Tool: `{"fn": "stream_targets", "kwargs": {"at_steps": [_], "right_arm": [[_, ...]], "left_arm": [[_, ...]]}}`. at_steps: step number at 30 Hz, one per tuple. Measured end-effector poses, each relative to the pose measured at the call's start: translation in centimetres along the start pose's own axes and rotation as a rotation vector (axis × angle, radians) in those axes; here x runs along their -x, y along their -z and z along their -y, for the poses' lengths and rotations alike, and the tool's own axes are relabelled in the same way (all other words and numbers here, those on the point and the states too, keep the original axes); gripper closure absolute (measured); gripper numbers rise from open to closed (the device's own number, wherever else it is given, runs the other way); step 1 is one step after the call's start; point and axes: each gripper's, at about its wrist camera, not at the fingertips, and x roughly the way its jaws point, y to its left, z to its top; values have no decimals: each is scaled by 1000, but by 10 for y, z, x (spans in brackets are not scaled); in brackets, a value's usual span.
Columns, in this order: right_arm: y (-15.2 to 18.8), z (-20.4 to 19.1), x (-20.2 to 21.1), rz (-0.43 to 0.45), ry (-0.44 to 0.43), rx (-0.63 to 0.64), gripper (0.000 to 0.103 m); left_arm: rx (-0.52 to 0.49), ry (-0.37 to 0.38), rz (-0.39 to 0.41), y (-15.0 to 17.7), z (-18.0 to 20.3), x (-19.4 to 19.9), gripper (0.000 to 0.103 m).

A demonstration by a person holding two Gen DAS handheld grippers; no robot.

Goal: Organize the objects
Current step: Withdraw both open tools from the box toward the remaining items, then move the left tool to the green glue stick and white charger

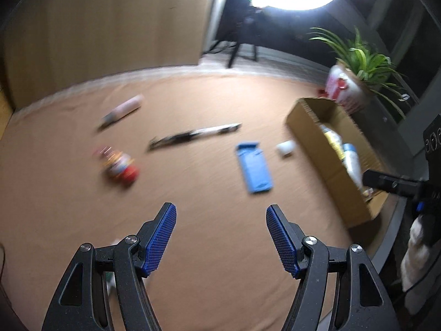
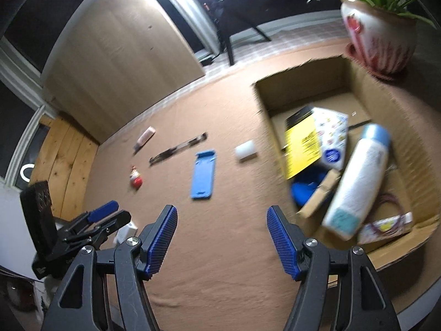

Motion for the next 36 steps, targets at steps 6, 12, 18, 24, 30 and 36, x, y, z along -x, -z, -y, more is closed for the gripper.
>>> {"fn": "stream_targets", "kwargs": {"at_steps": [6,12,18,24,30,36], "right_arm": [[15,-21,-16,-42,-26,12,39],[27,-40,-25,-65,-40,29,39],[36,-54,-26,-73,-51,43,39],[42,-62,-30,-86,-54,50,39],[45,-69,-31,-95,-55,64,39],[46,-73,-35,-106,-57,67,39]], "left_arm": [[69,-31,-30,41,-51,7,35],[117,-1,-34,58,-70,6,48],[121,-7,-26,63,-75,8,50],[114,-27,-25,66,-82,9,50],[125,-14,-41,69,-87,5,50],[112,25,-58,71,-77,-2,51]]}}
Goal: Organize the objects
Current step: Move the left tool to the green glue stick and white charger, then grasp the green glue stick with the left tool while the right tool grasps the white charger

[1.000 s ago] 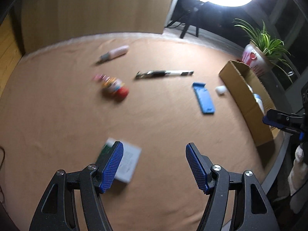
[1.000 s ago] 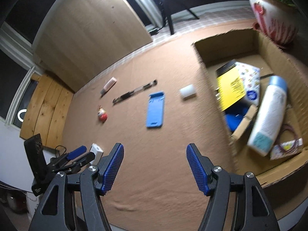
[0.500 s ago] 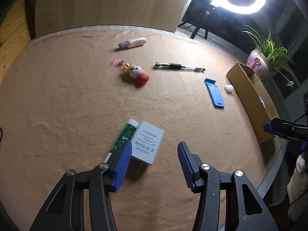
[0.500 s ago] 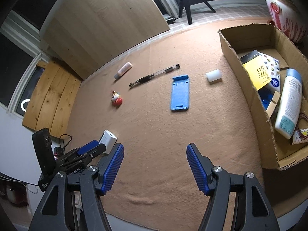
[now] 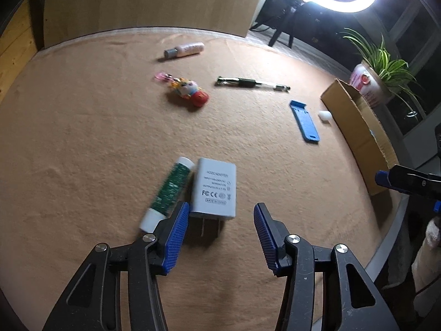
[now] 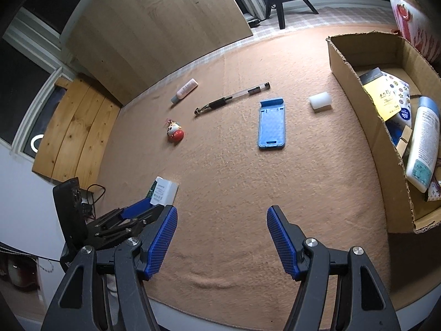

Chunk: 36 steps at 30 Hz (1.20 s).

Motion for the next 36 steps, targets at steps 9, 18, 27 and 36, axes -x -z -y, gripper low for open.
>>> {"fn": "stream_targets", "kwargs": {"at_steps": [9,18,27,36], "right_arm": [[0,-3,-10,-22,7,6,39],[-6,-5,-25,-44,30,18,39],[-21,-31,-60,-92,40,96,39],[-22,-72,-110,-168,95,229,39]], "left_arm": [[-18,4,-1,-9,16,-16,51],[-53,61,-12,-19,40,-31,54],[-79,-136,39,-10,8,4,54],[-73,-197,-29,-7,-20,-10,62]]}}
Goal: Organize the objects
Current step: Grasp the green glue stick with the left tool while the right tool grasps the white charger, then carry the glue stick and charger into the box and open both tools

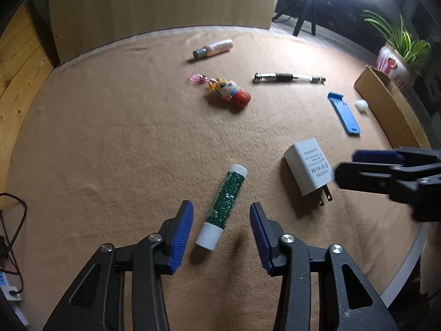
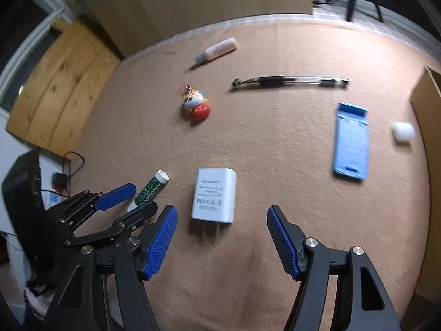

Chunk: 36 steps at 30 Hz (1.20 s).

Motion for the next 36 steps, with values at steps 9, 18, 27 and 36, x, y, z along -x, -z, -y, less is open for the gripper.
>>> {"fn": "stream_targets", "kwargs": {"at_steps": [9,18,27,36], "right_arm": [[-9,-11,-18,-24,77,59,39],[-4,-23,-27,-55,151,139,68],[10,-4,-3,-24,113,121,70],[25,45,57,75,73,8,70]], "left_arm": [[67,-12,6,-6,-12,-8,86],[151,24,18,-6,-25,-8,86],[217,88,19,-5,-25,-3,86],[193,148,56,-26,8,10,86]]}}
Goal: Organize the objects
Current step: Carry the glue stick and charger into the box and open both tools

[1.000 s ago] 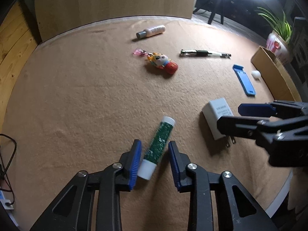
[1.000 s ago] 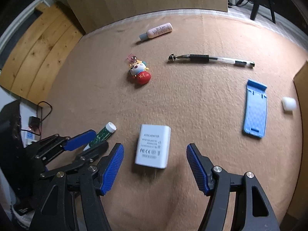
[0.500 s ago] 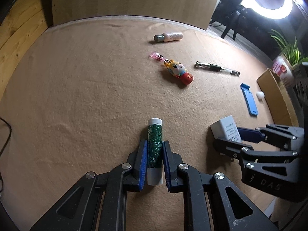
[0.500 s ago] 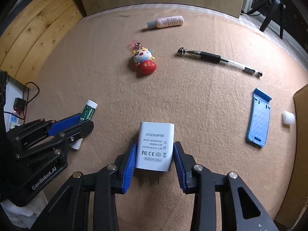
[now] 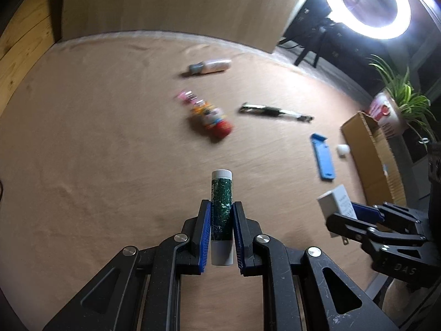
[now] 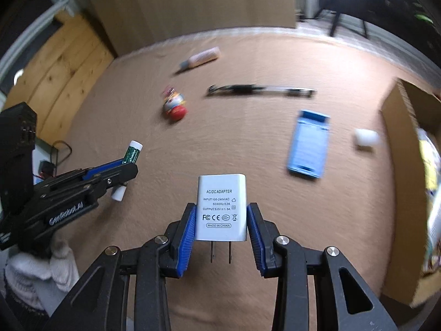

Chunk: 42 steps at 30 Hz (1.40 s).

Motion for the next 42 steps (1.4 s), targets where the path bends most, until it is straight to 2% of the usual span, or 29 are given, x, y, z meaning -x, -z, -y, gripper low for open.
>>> {"fn": "stream_targets", "kwargs": {"at_steps": [4,11,20,29,34,39,40,41,42], "right_arm": [[9,35,29,48,4,-76,70],[25,104,82,141,85,-182,70],[43,191,117,200,180,-330,70],[51,228,112,191,197,-390,70],[52,236,108,185,194,-396,70],[53,242,110,195,200,-410,67],[53,243,110,195,198,-413,64],[54,244,111,197,195,-415,56],[54,244,112,202,193,-415,48]], "left_arm": [[-36,33,14,-9,29,1,86],[-119,99,26,-30,93,-5,86],[-228,211,13,-49,193,-22,86],[-322,295,-37,-48,286,-48,86],[-363,298,-54,-44,320,-62,86],[-388,276,-47,-46,337,-69,86],[-381,275,-49,-47,337,-69,85],[-370,270,-56,-49,337,-70,73],[-365,270,-60,-50,335,-71,55]]}}
